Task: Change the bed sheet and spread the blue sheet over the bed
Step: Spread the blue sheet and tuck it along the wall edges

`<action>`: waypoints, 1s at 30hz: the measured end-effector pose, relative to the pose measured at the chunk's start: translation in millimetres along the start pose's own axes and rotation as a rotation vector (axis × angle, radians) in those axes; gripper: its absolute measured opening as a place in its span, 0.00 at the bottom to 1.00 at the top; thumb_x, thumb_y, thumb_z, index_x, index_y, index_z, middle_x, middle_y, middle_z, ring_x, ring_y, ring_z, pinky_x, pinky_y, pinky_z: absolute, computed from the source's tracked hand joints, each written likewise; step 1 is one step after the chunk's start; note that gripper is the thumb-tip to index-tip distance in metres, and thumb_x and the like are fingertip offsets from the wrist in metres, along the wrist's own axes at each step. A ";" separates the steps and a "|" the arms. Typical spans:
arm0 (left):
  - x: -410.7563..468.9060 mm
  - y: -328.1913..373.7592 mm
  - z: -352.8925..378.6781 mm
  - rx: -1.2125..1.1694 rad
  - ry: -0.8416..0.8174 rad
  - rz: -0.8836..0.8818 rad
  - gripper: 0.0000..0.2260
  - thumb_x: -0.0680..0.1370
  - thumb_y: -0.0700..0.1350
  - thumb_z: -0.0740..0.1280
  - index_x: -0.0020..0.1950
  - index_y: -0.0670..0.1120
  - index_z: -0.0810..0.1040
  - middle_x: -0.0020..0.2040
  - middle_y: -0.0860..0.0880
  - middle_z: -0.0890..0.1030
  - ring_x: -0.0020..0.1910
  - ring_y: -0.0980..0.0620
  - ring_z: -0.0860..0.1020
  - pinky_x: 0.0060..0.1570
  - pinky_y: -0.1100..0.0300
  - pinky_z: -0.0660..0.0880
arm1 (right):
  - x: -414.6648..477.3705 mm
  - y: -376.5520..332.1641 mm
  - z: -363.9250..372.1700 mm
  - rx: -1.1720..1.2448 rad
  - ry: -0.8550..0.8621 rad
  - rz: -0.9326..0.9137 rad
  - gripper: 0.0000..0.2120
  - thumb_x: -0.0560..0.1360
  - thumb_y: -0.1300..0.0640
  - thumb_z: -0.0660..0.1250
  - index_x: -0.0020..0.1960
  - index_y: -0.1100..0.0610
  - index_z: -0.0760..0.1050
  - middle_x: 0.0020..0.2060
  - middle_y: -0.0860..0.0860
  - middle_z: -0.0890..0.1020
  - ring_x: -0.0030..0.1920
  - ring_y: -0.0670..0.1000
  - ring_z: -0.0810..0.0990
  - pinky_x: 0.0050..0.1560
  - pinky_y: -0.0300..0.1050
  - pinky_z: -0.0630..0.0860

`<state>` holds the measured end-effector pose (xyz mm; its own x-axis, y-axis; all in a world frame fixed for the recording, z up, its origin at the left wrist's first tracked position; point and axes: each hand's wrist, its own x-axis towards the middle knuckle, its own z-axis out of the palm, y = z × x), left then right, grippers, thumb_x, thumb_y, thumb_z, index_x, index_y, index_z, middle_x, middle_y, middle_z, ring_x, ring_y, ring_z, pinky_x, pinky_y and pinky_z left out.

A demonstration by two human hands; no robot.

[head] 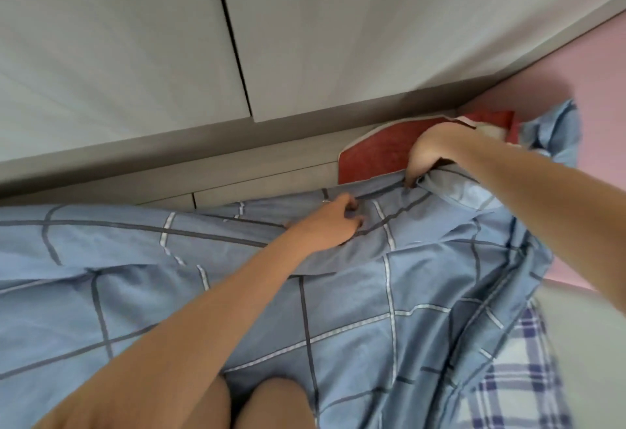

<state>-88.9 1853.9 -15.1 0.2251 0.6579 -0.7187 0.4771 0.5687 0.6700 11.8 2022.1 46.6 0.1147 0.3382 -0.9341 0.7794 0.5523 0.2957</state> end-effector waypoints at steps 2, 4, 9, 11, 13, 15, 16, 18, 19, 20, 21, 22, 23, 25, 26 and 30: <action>11.1 7.1 5.0 -0.035 -0.071 0.001 0.20 0.82 0.51 0.55 0.74 0.51 0.62 0.70 0.46 0.70 0.64 0.47 0.71 0.58 0.58 0.68 | -8.1 -11.8 2.6 -0.050 0.091 -0.020 0.20 0.78 0.48 0.62 0.63 0.61 0.74 0.52 0.57 0.79 0.47 0.54 0.78 0.49 0.46 0.74; 15.9 2.7 6.9 -0.017 -0.118 0.012 0.24 0.81 0.55 0.54 0.77 0.55 0.55 0.76 0.49 0.62 0.72 0.48 0.64 0.67 0.58 0.63 | -9.6 -18.1 16.1 -0.100 0.315 0.051 0.18 0.78 0.56 0.59 0.66 0.61 0.71 0.60 0.59 0.75 0.56 0.58 0.75 0.58 0.53 0.72; 19.6 -6.3 13.0 0.214 -0.203 -0.065 0.27 0.81 0.54 0.53 0.77 0.61 0.44 0.79 0.46 0.47 0.77 0.43 0.48 0.75 0.47 0.50 | -19.8 20.2 42.7 0.164 0.821 0.333 0.18 0.74 0.62 0.61 0.64 0.59 0.72 0.60 0.59 0.72 0.62 0.62 0.69 0.62 0.56 0.64; 17.5 -1.6 15.2 0.252 -0.214 -0.083 0.28 0.81 0.53 0.53 0.77 0.61 0.41 0.79 0.46 0.44 0.77 0.42 0.44 0.75 0.45 0.46 | -26.0 42.8 49.7 0.255 0.980 0.383 0.15 0.75 0.65 0.61 0.60 0.60 0.75 0.58 0.60 0.73 0.61 0.63 0.70 0.60 0.54 0.66; 14.2 1.9 15.8 0.269 -0.215 -0.081 0.27 0.82 0.53 0.52 0.76 0.62 0.40 0.79 0.47 0.43 0.77 0.41 0.43 0.74 0.44 0.44 | -29.7 61.7 57.5 0.306 1.080 0.418 0.13 0.74 0.66 0.61 0.57 0.60 0.77 0.56 0.61 0.74 0.59 0.63 0.71 0.56 0.53 0.67; 12.5 2.0 16.9 0.255 -0.213 -0.090 0.27 0.82 0.53 0.52 0.76 0.63 0.40 0.79 0.48 0.43 0.76 0.40 0.42 0.74 0.43 0.44 | -27.9 73.9 62.2 0.359 1.104 0.413 0.13 0.74 0.66 0.60 0.55 0.61 0.78 0.54 0.61 0.74 0.57 0.63 0.73 0.49 0.52 0.67; 13.2 1.6 15.9 0.247 -0.208 -0.093 0.27 0.82 0.53 0.52 0.75 0.64 0.39 0.79 0.47 0.43 0.76 0.39 0.42 0.74 0.43 0.44 | -24.4 76.9 60.8 0.387 1.110 0.400 0.12 0.75 0.65 0.59 0.54 0.61 0.78 0.54 0.61 0.75 0.55 0.64 0.74 0.45 0.50 0.67; 15.5 -1.8 16.0 0.240 -0.200 -0.093 0.27 0.82 0.54 0.53 0.75 0.66 0.39 0.79 0.48 0.43 0.76 0.39 0.42 0.74 0.42 0.44 | -15.7 75.2 56.4 0.465 1.145 0.341 0.12 0.76 0.63 0.56 0.52 0.62 0.77 0.53 0.61 0.75 0.50 0.64 0.76 0.41 0.49 0.66; 17.0 -5.2 17.7 0.242 -0.197 -0.092 0.27 0.81 0.56 0.53 0.74 0.67 0.39 0.79 0.49 0.43 0.76 0.39 0.42 0.74 0.40 0.45 | -11.9 72.3 54.4 0.539 1.179 0.310 0.12 0.75 0.63 0.56 0.52 0.62 0.77 0.53 0.62 0.76 0.50 0.64 0.76 0.41 0.49 0.67; 17.9 -7.7 17.5 0.246 -0.190 -0.087 0.27 0.80 0.58 0.53 0.73 0.68 0.39 0.79 0.50 0.44 0.76 0.40 0.42 0.73 0.38 0.45 | -9.8 68.9 50.5 0.648 1.231 0.279 0.13 0.74 0.63 0.56 0.52 0.61 0.78 0.53 0.61 0.77 0.50 0.63 0.77 0.43 0.49 0.69; 18.6 -10.5 18.2 0.247 -0.181 -0.082 0.28 0.79 0.61 0.52 0.72 0.70 0.38 0.79 0.52 0.44 0.77 0.41 0.43 0.72 0.36 0.45 | -7.3 66.2 46.2 0.773 1.289 0.243 0.14 0.72 0.63 0.57 0.52 0.59 0.79 0.53 0.59 0.78 0.50 0.61 0.77 0.46 0.48 0.70; 18.8 -13.1 19.2 0.249 -0.171 -0.073 0.28 0.76 0.65 0.51 0.71 0.72 0.38 0.79 0.53 0.44 0.77 0.42 0.43 0.71 0.34 0.45 | -6.6 63.0 42.3 0.892 1.344 0.208 0.16 0.71 0.63 0.57 0.52 0.58 0.80 0.52 0.58 0.79 0.49 0.58 0.78 0.48 0.46 0.71; 18.3 -14.8 20.4 0.251 -0.163 -0.067 0.29 0.74 0.67 0.50 0.70 0.72 0.38 0.79 0.55 0.44 0.77 0.42 0.43 0.70 0.33 0.46 | -5.9 59.5 38.3 0.991 1.394 0.159 0.16 0.70 0.63 0.57 0.52 0.57 0.81 0.50 0.55 0.80 0.48 0.54 0.78 0.49 0.44 0.71; 18.9 -17.0 22.6 0.246 -0.145 -0.056 0.31 0.70 0.71 0.47 0.71 0.72 0.38 0.78 0.56 0.45 0.77 0.43 0.43 0.70 0.33 0.45 | -3.9 52.4 27.9 1.136 1.429 0.061 0.17 0.70 0.66 0.57 0.52 0.58 0.80 0.43 0.51 0.78 0.44 0.49 0.75 0.45 0.39 0.70; 19.9 -17.6 23.9 0.247 -0.137 -0.055 0.32 0.69 0.72 0.46 0.71 0.72 0.38 0.78 0.56 0.45 0.77 0.44 0.44 0.70 0.33 0.45 | -1.3 49.3 23.3 1.171 1.403 0.038 0.17 0.70 0.66 0.56 0.53 0.60 0.80 0.42 0.51 0.77 0.44 0.48 0.74 0.44 0.36 0.68; 20.0 -19.3 25.6 0.271 -0.122 -0.083 0.31 0.72 0.72 0.45 0.74 0.69 0.42 0.78 0.57 0.45 0.77 0.44 0.43 0.68 0.30 0.43 | 32.5 57.1 28.9 0.818 1.163 0.088 0.15 0.75 0.62 0.58 0.61 0.61 0.73 0.58 0.59 0.77 0.60 0.58 0.73 0.59 0.46 0.66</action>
<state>-71.9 1843.4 -47.1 0.2687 0.5412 -0.7968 0.7038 0.4544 0.5460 77.8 2042.7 27.3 -0.0702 0.9918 -0.1069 0.9727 0.0443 -0.2278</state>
